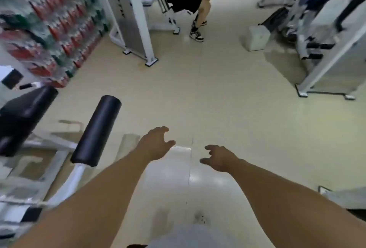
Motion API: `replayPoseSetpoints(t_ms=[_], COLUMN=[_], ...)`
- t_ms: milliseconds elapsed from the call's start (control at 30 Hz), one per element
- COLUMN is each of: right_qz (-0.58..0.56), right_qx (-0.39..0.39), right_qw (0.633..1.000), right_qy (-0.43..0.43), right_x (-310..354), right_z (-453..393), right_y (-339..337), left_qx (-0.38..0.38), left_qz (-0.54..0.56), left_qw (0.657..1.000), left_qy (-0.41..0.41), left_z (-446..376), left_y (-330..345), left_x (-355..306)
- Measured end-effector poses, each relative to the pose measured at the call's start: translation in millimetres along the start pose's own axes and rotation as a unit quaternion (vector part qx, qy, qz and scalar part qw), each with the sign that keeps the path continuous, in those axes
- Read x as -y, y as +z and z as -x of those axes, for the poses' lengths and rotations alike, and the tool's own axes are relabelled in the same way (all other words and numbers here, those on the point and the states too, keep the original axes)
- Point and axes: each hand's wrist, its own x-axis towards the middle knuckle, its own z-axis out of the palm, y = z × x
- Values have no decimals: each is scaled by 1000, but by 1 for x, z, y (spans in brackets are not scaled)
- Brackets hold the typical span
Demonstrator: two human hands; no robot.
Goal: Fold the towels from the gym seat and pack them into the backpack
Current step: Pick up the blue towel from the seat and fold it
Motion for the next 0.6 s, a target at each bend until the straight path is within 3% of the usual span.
replayPoseSetpoints(t_ms=[300,600], right_qz=[-121,-158], right_qx=[-54,-44], right_qw=[985,971], right_qy=[110,172], right_x=[-104,-155], right_z=[-55,-207], right_y=[-128,-252], left_qx=[46,117], left_qz=[-28,-66], left_qw=[988,976], left_qy=[145,170], left_z=[-189,-405], left_y=[-12,-30], left_x=[-182,-258])
